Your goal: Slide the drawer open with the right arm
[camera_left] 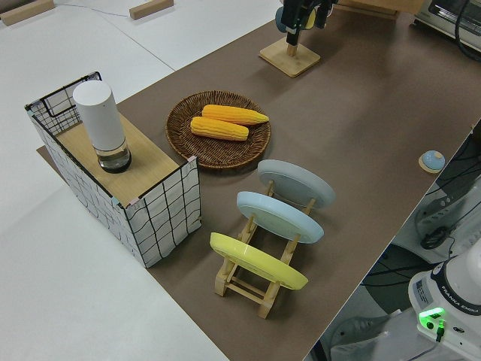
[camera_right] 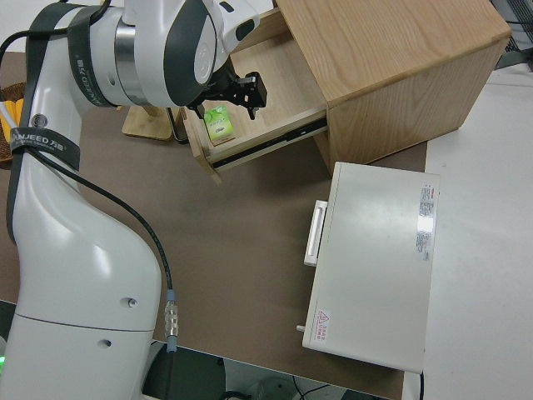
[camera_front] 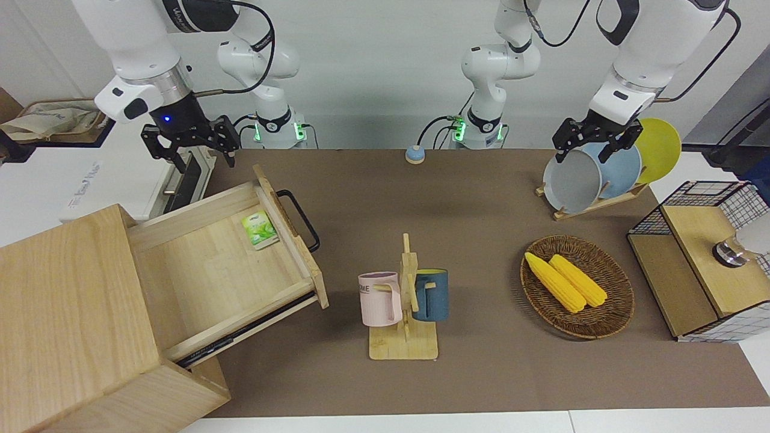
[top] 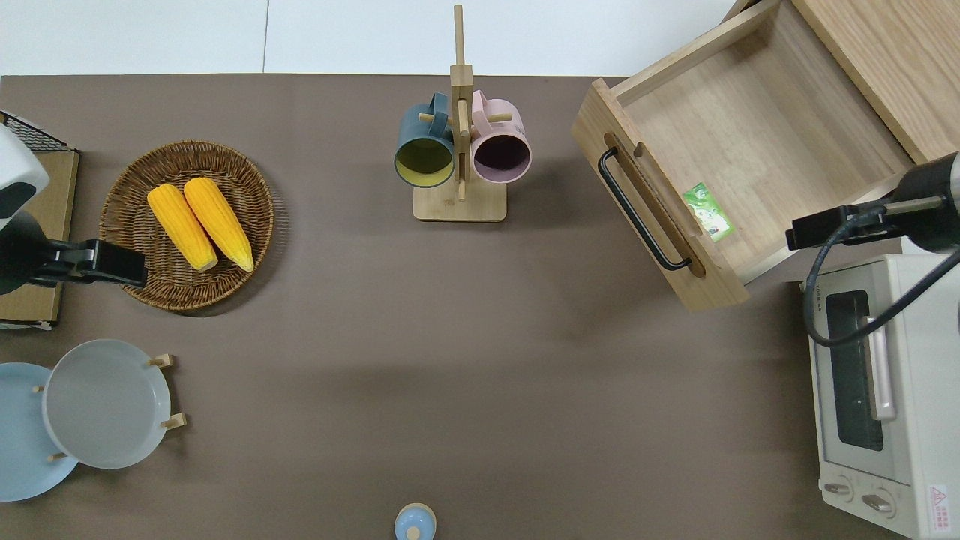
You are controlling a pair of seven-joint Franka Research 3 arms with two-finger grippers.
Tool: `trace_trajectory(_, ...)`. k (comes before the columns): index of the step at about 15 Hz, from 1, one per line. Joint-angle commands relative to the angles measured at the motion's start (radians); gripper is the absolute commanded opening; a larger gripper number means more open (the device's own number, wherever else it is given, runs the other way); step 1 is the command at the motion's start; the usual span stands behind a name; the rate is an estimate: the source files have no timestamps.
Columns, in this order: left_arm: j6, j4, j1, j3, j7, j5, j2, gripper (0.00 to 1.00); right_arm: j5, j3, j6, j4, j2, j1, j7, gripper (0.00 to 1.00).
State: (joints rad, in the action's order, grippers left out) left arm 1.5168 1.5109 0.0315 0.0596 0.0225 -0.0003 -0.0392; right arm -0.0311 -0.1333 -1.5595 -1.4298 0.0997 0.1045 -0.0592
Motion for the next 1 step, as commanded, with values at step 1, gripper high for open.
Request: trace_trajectory(1, -0.020, -0.026, 0.004, 0.006, 0.010, 0.017, -0.011, 0.99, 0.003, -0.011, -0.013, -0.009, 0.003, 0.020, -0.031, 0.987)
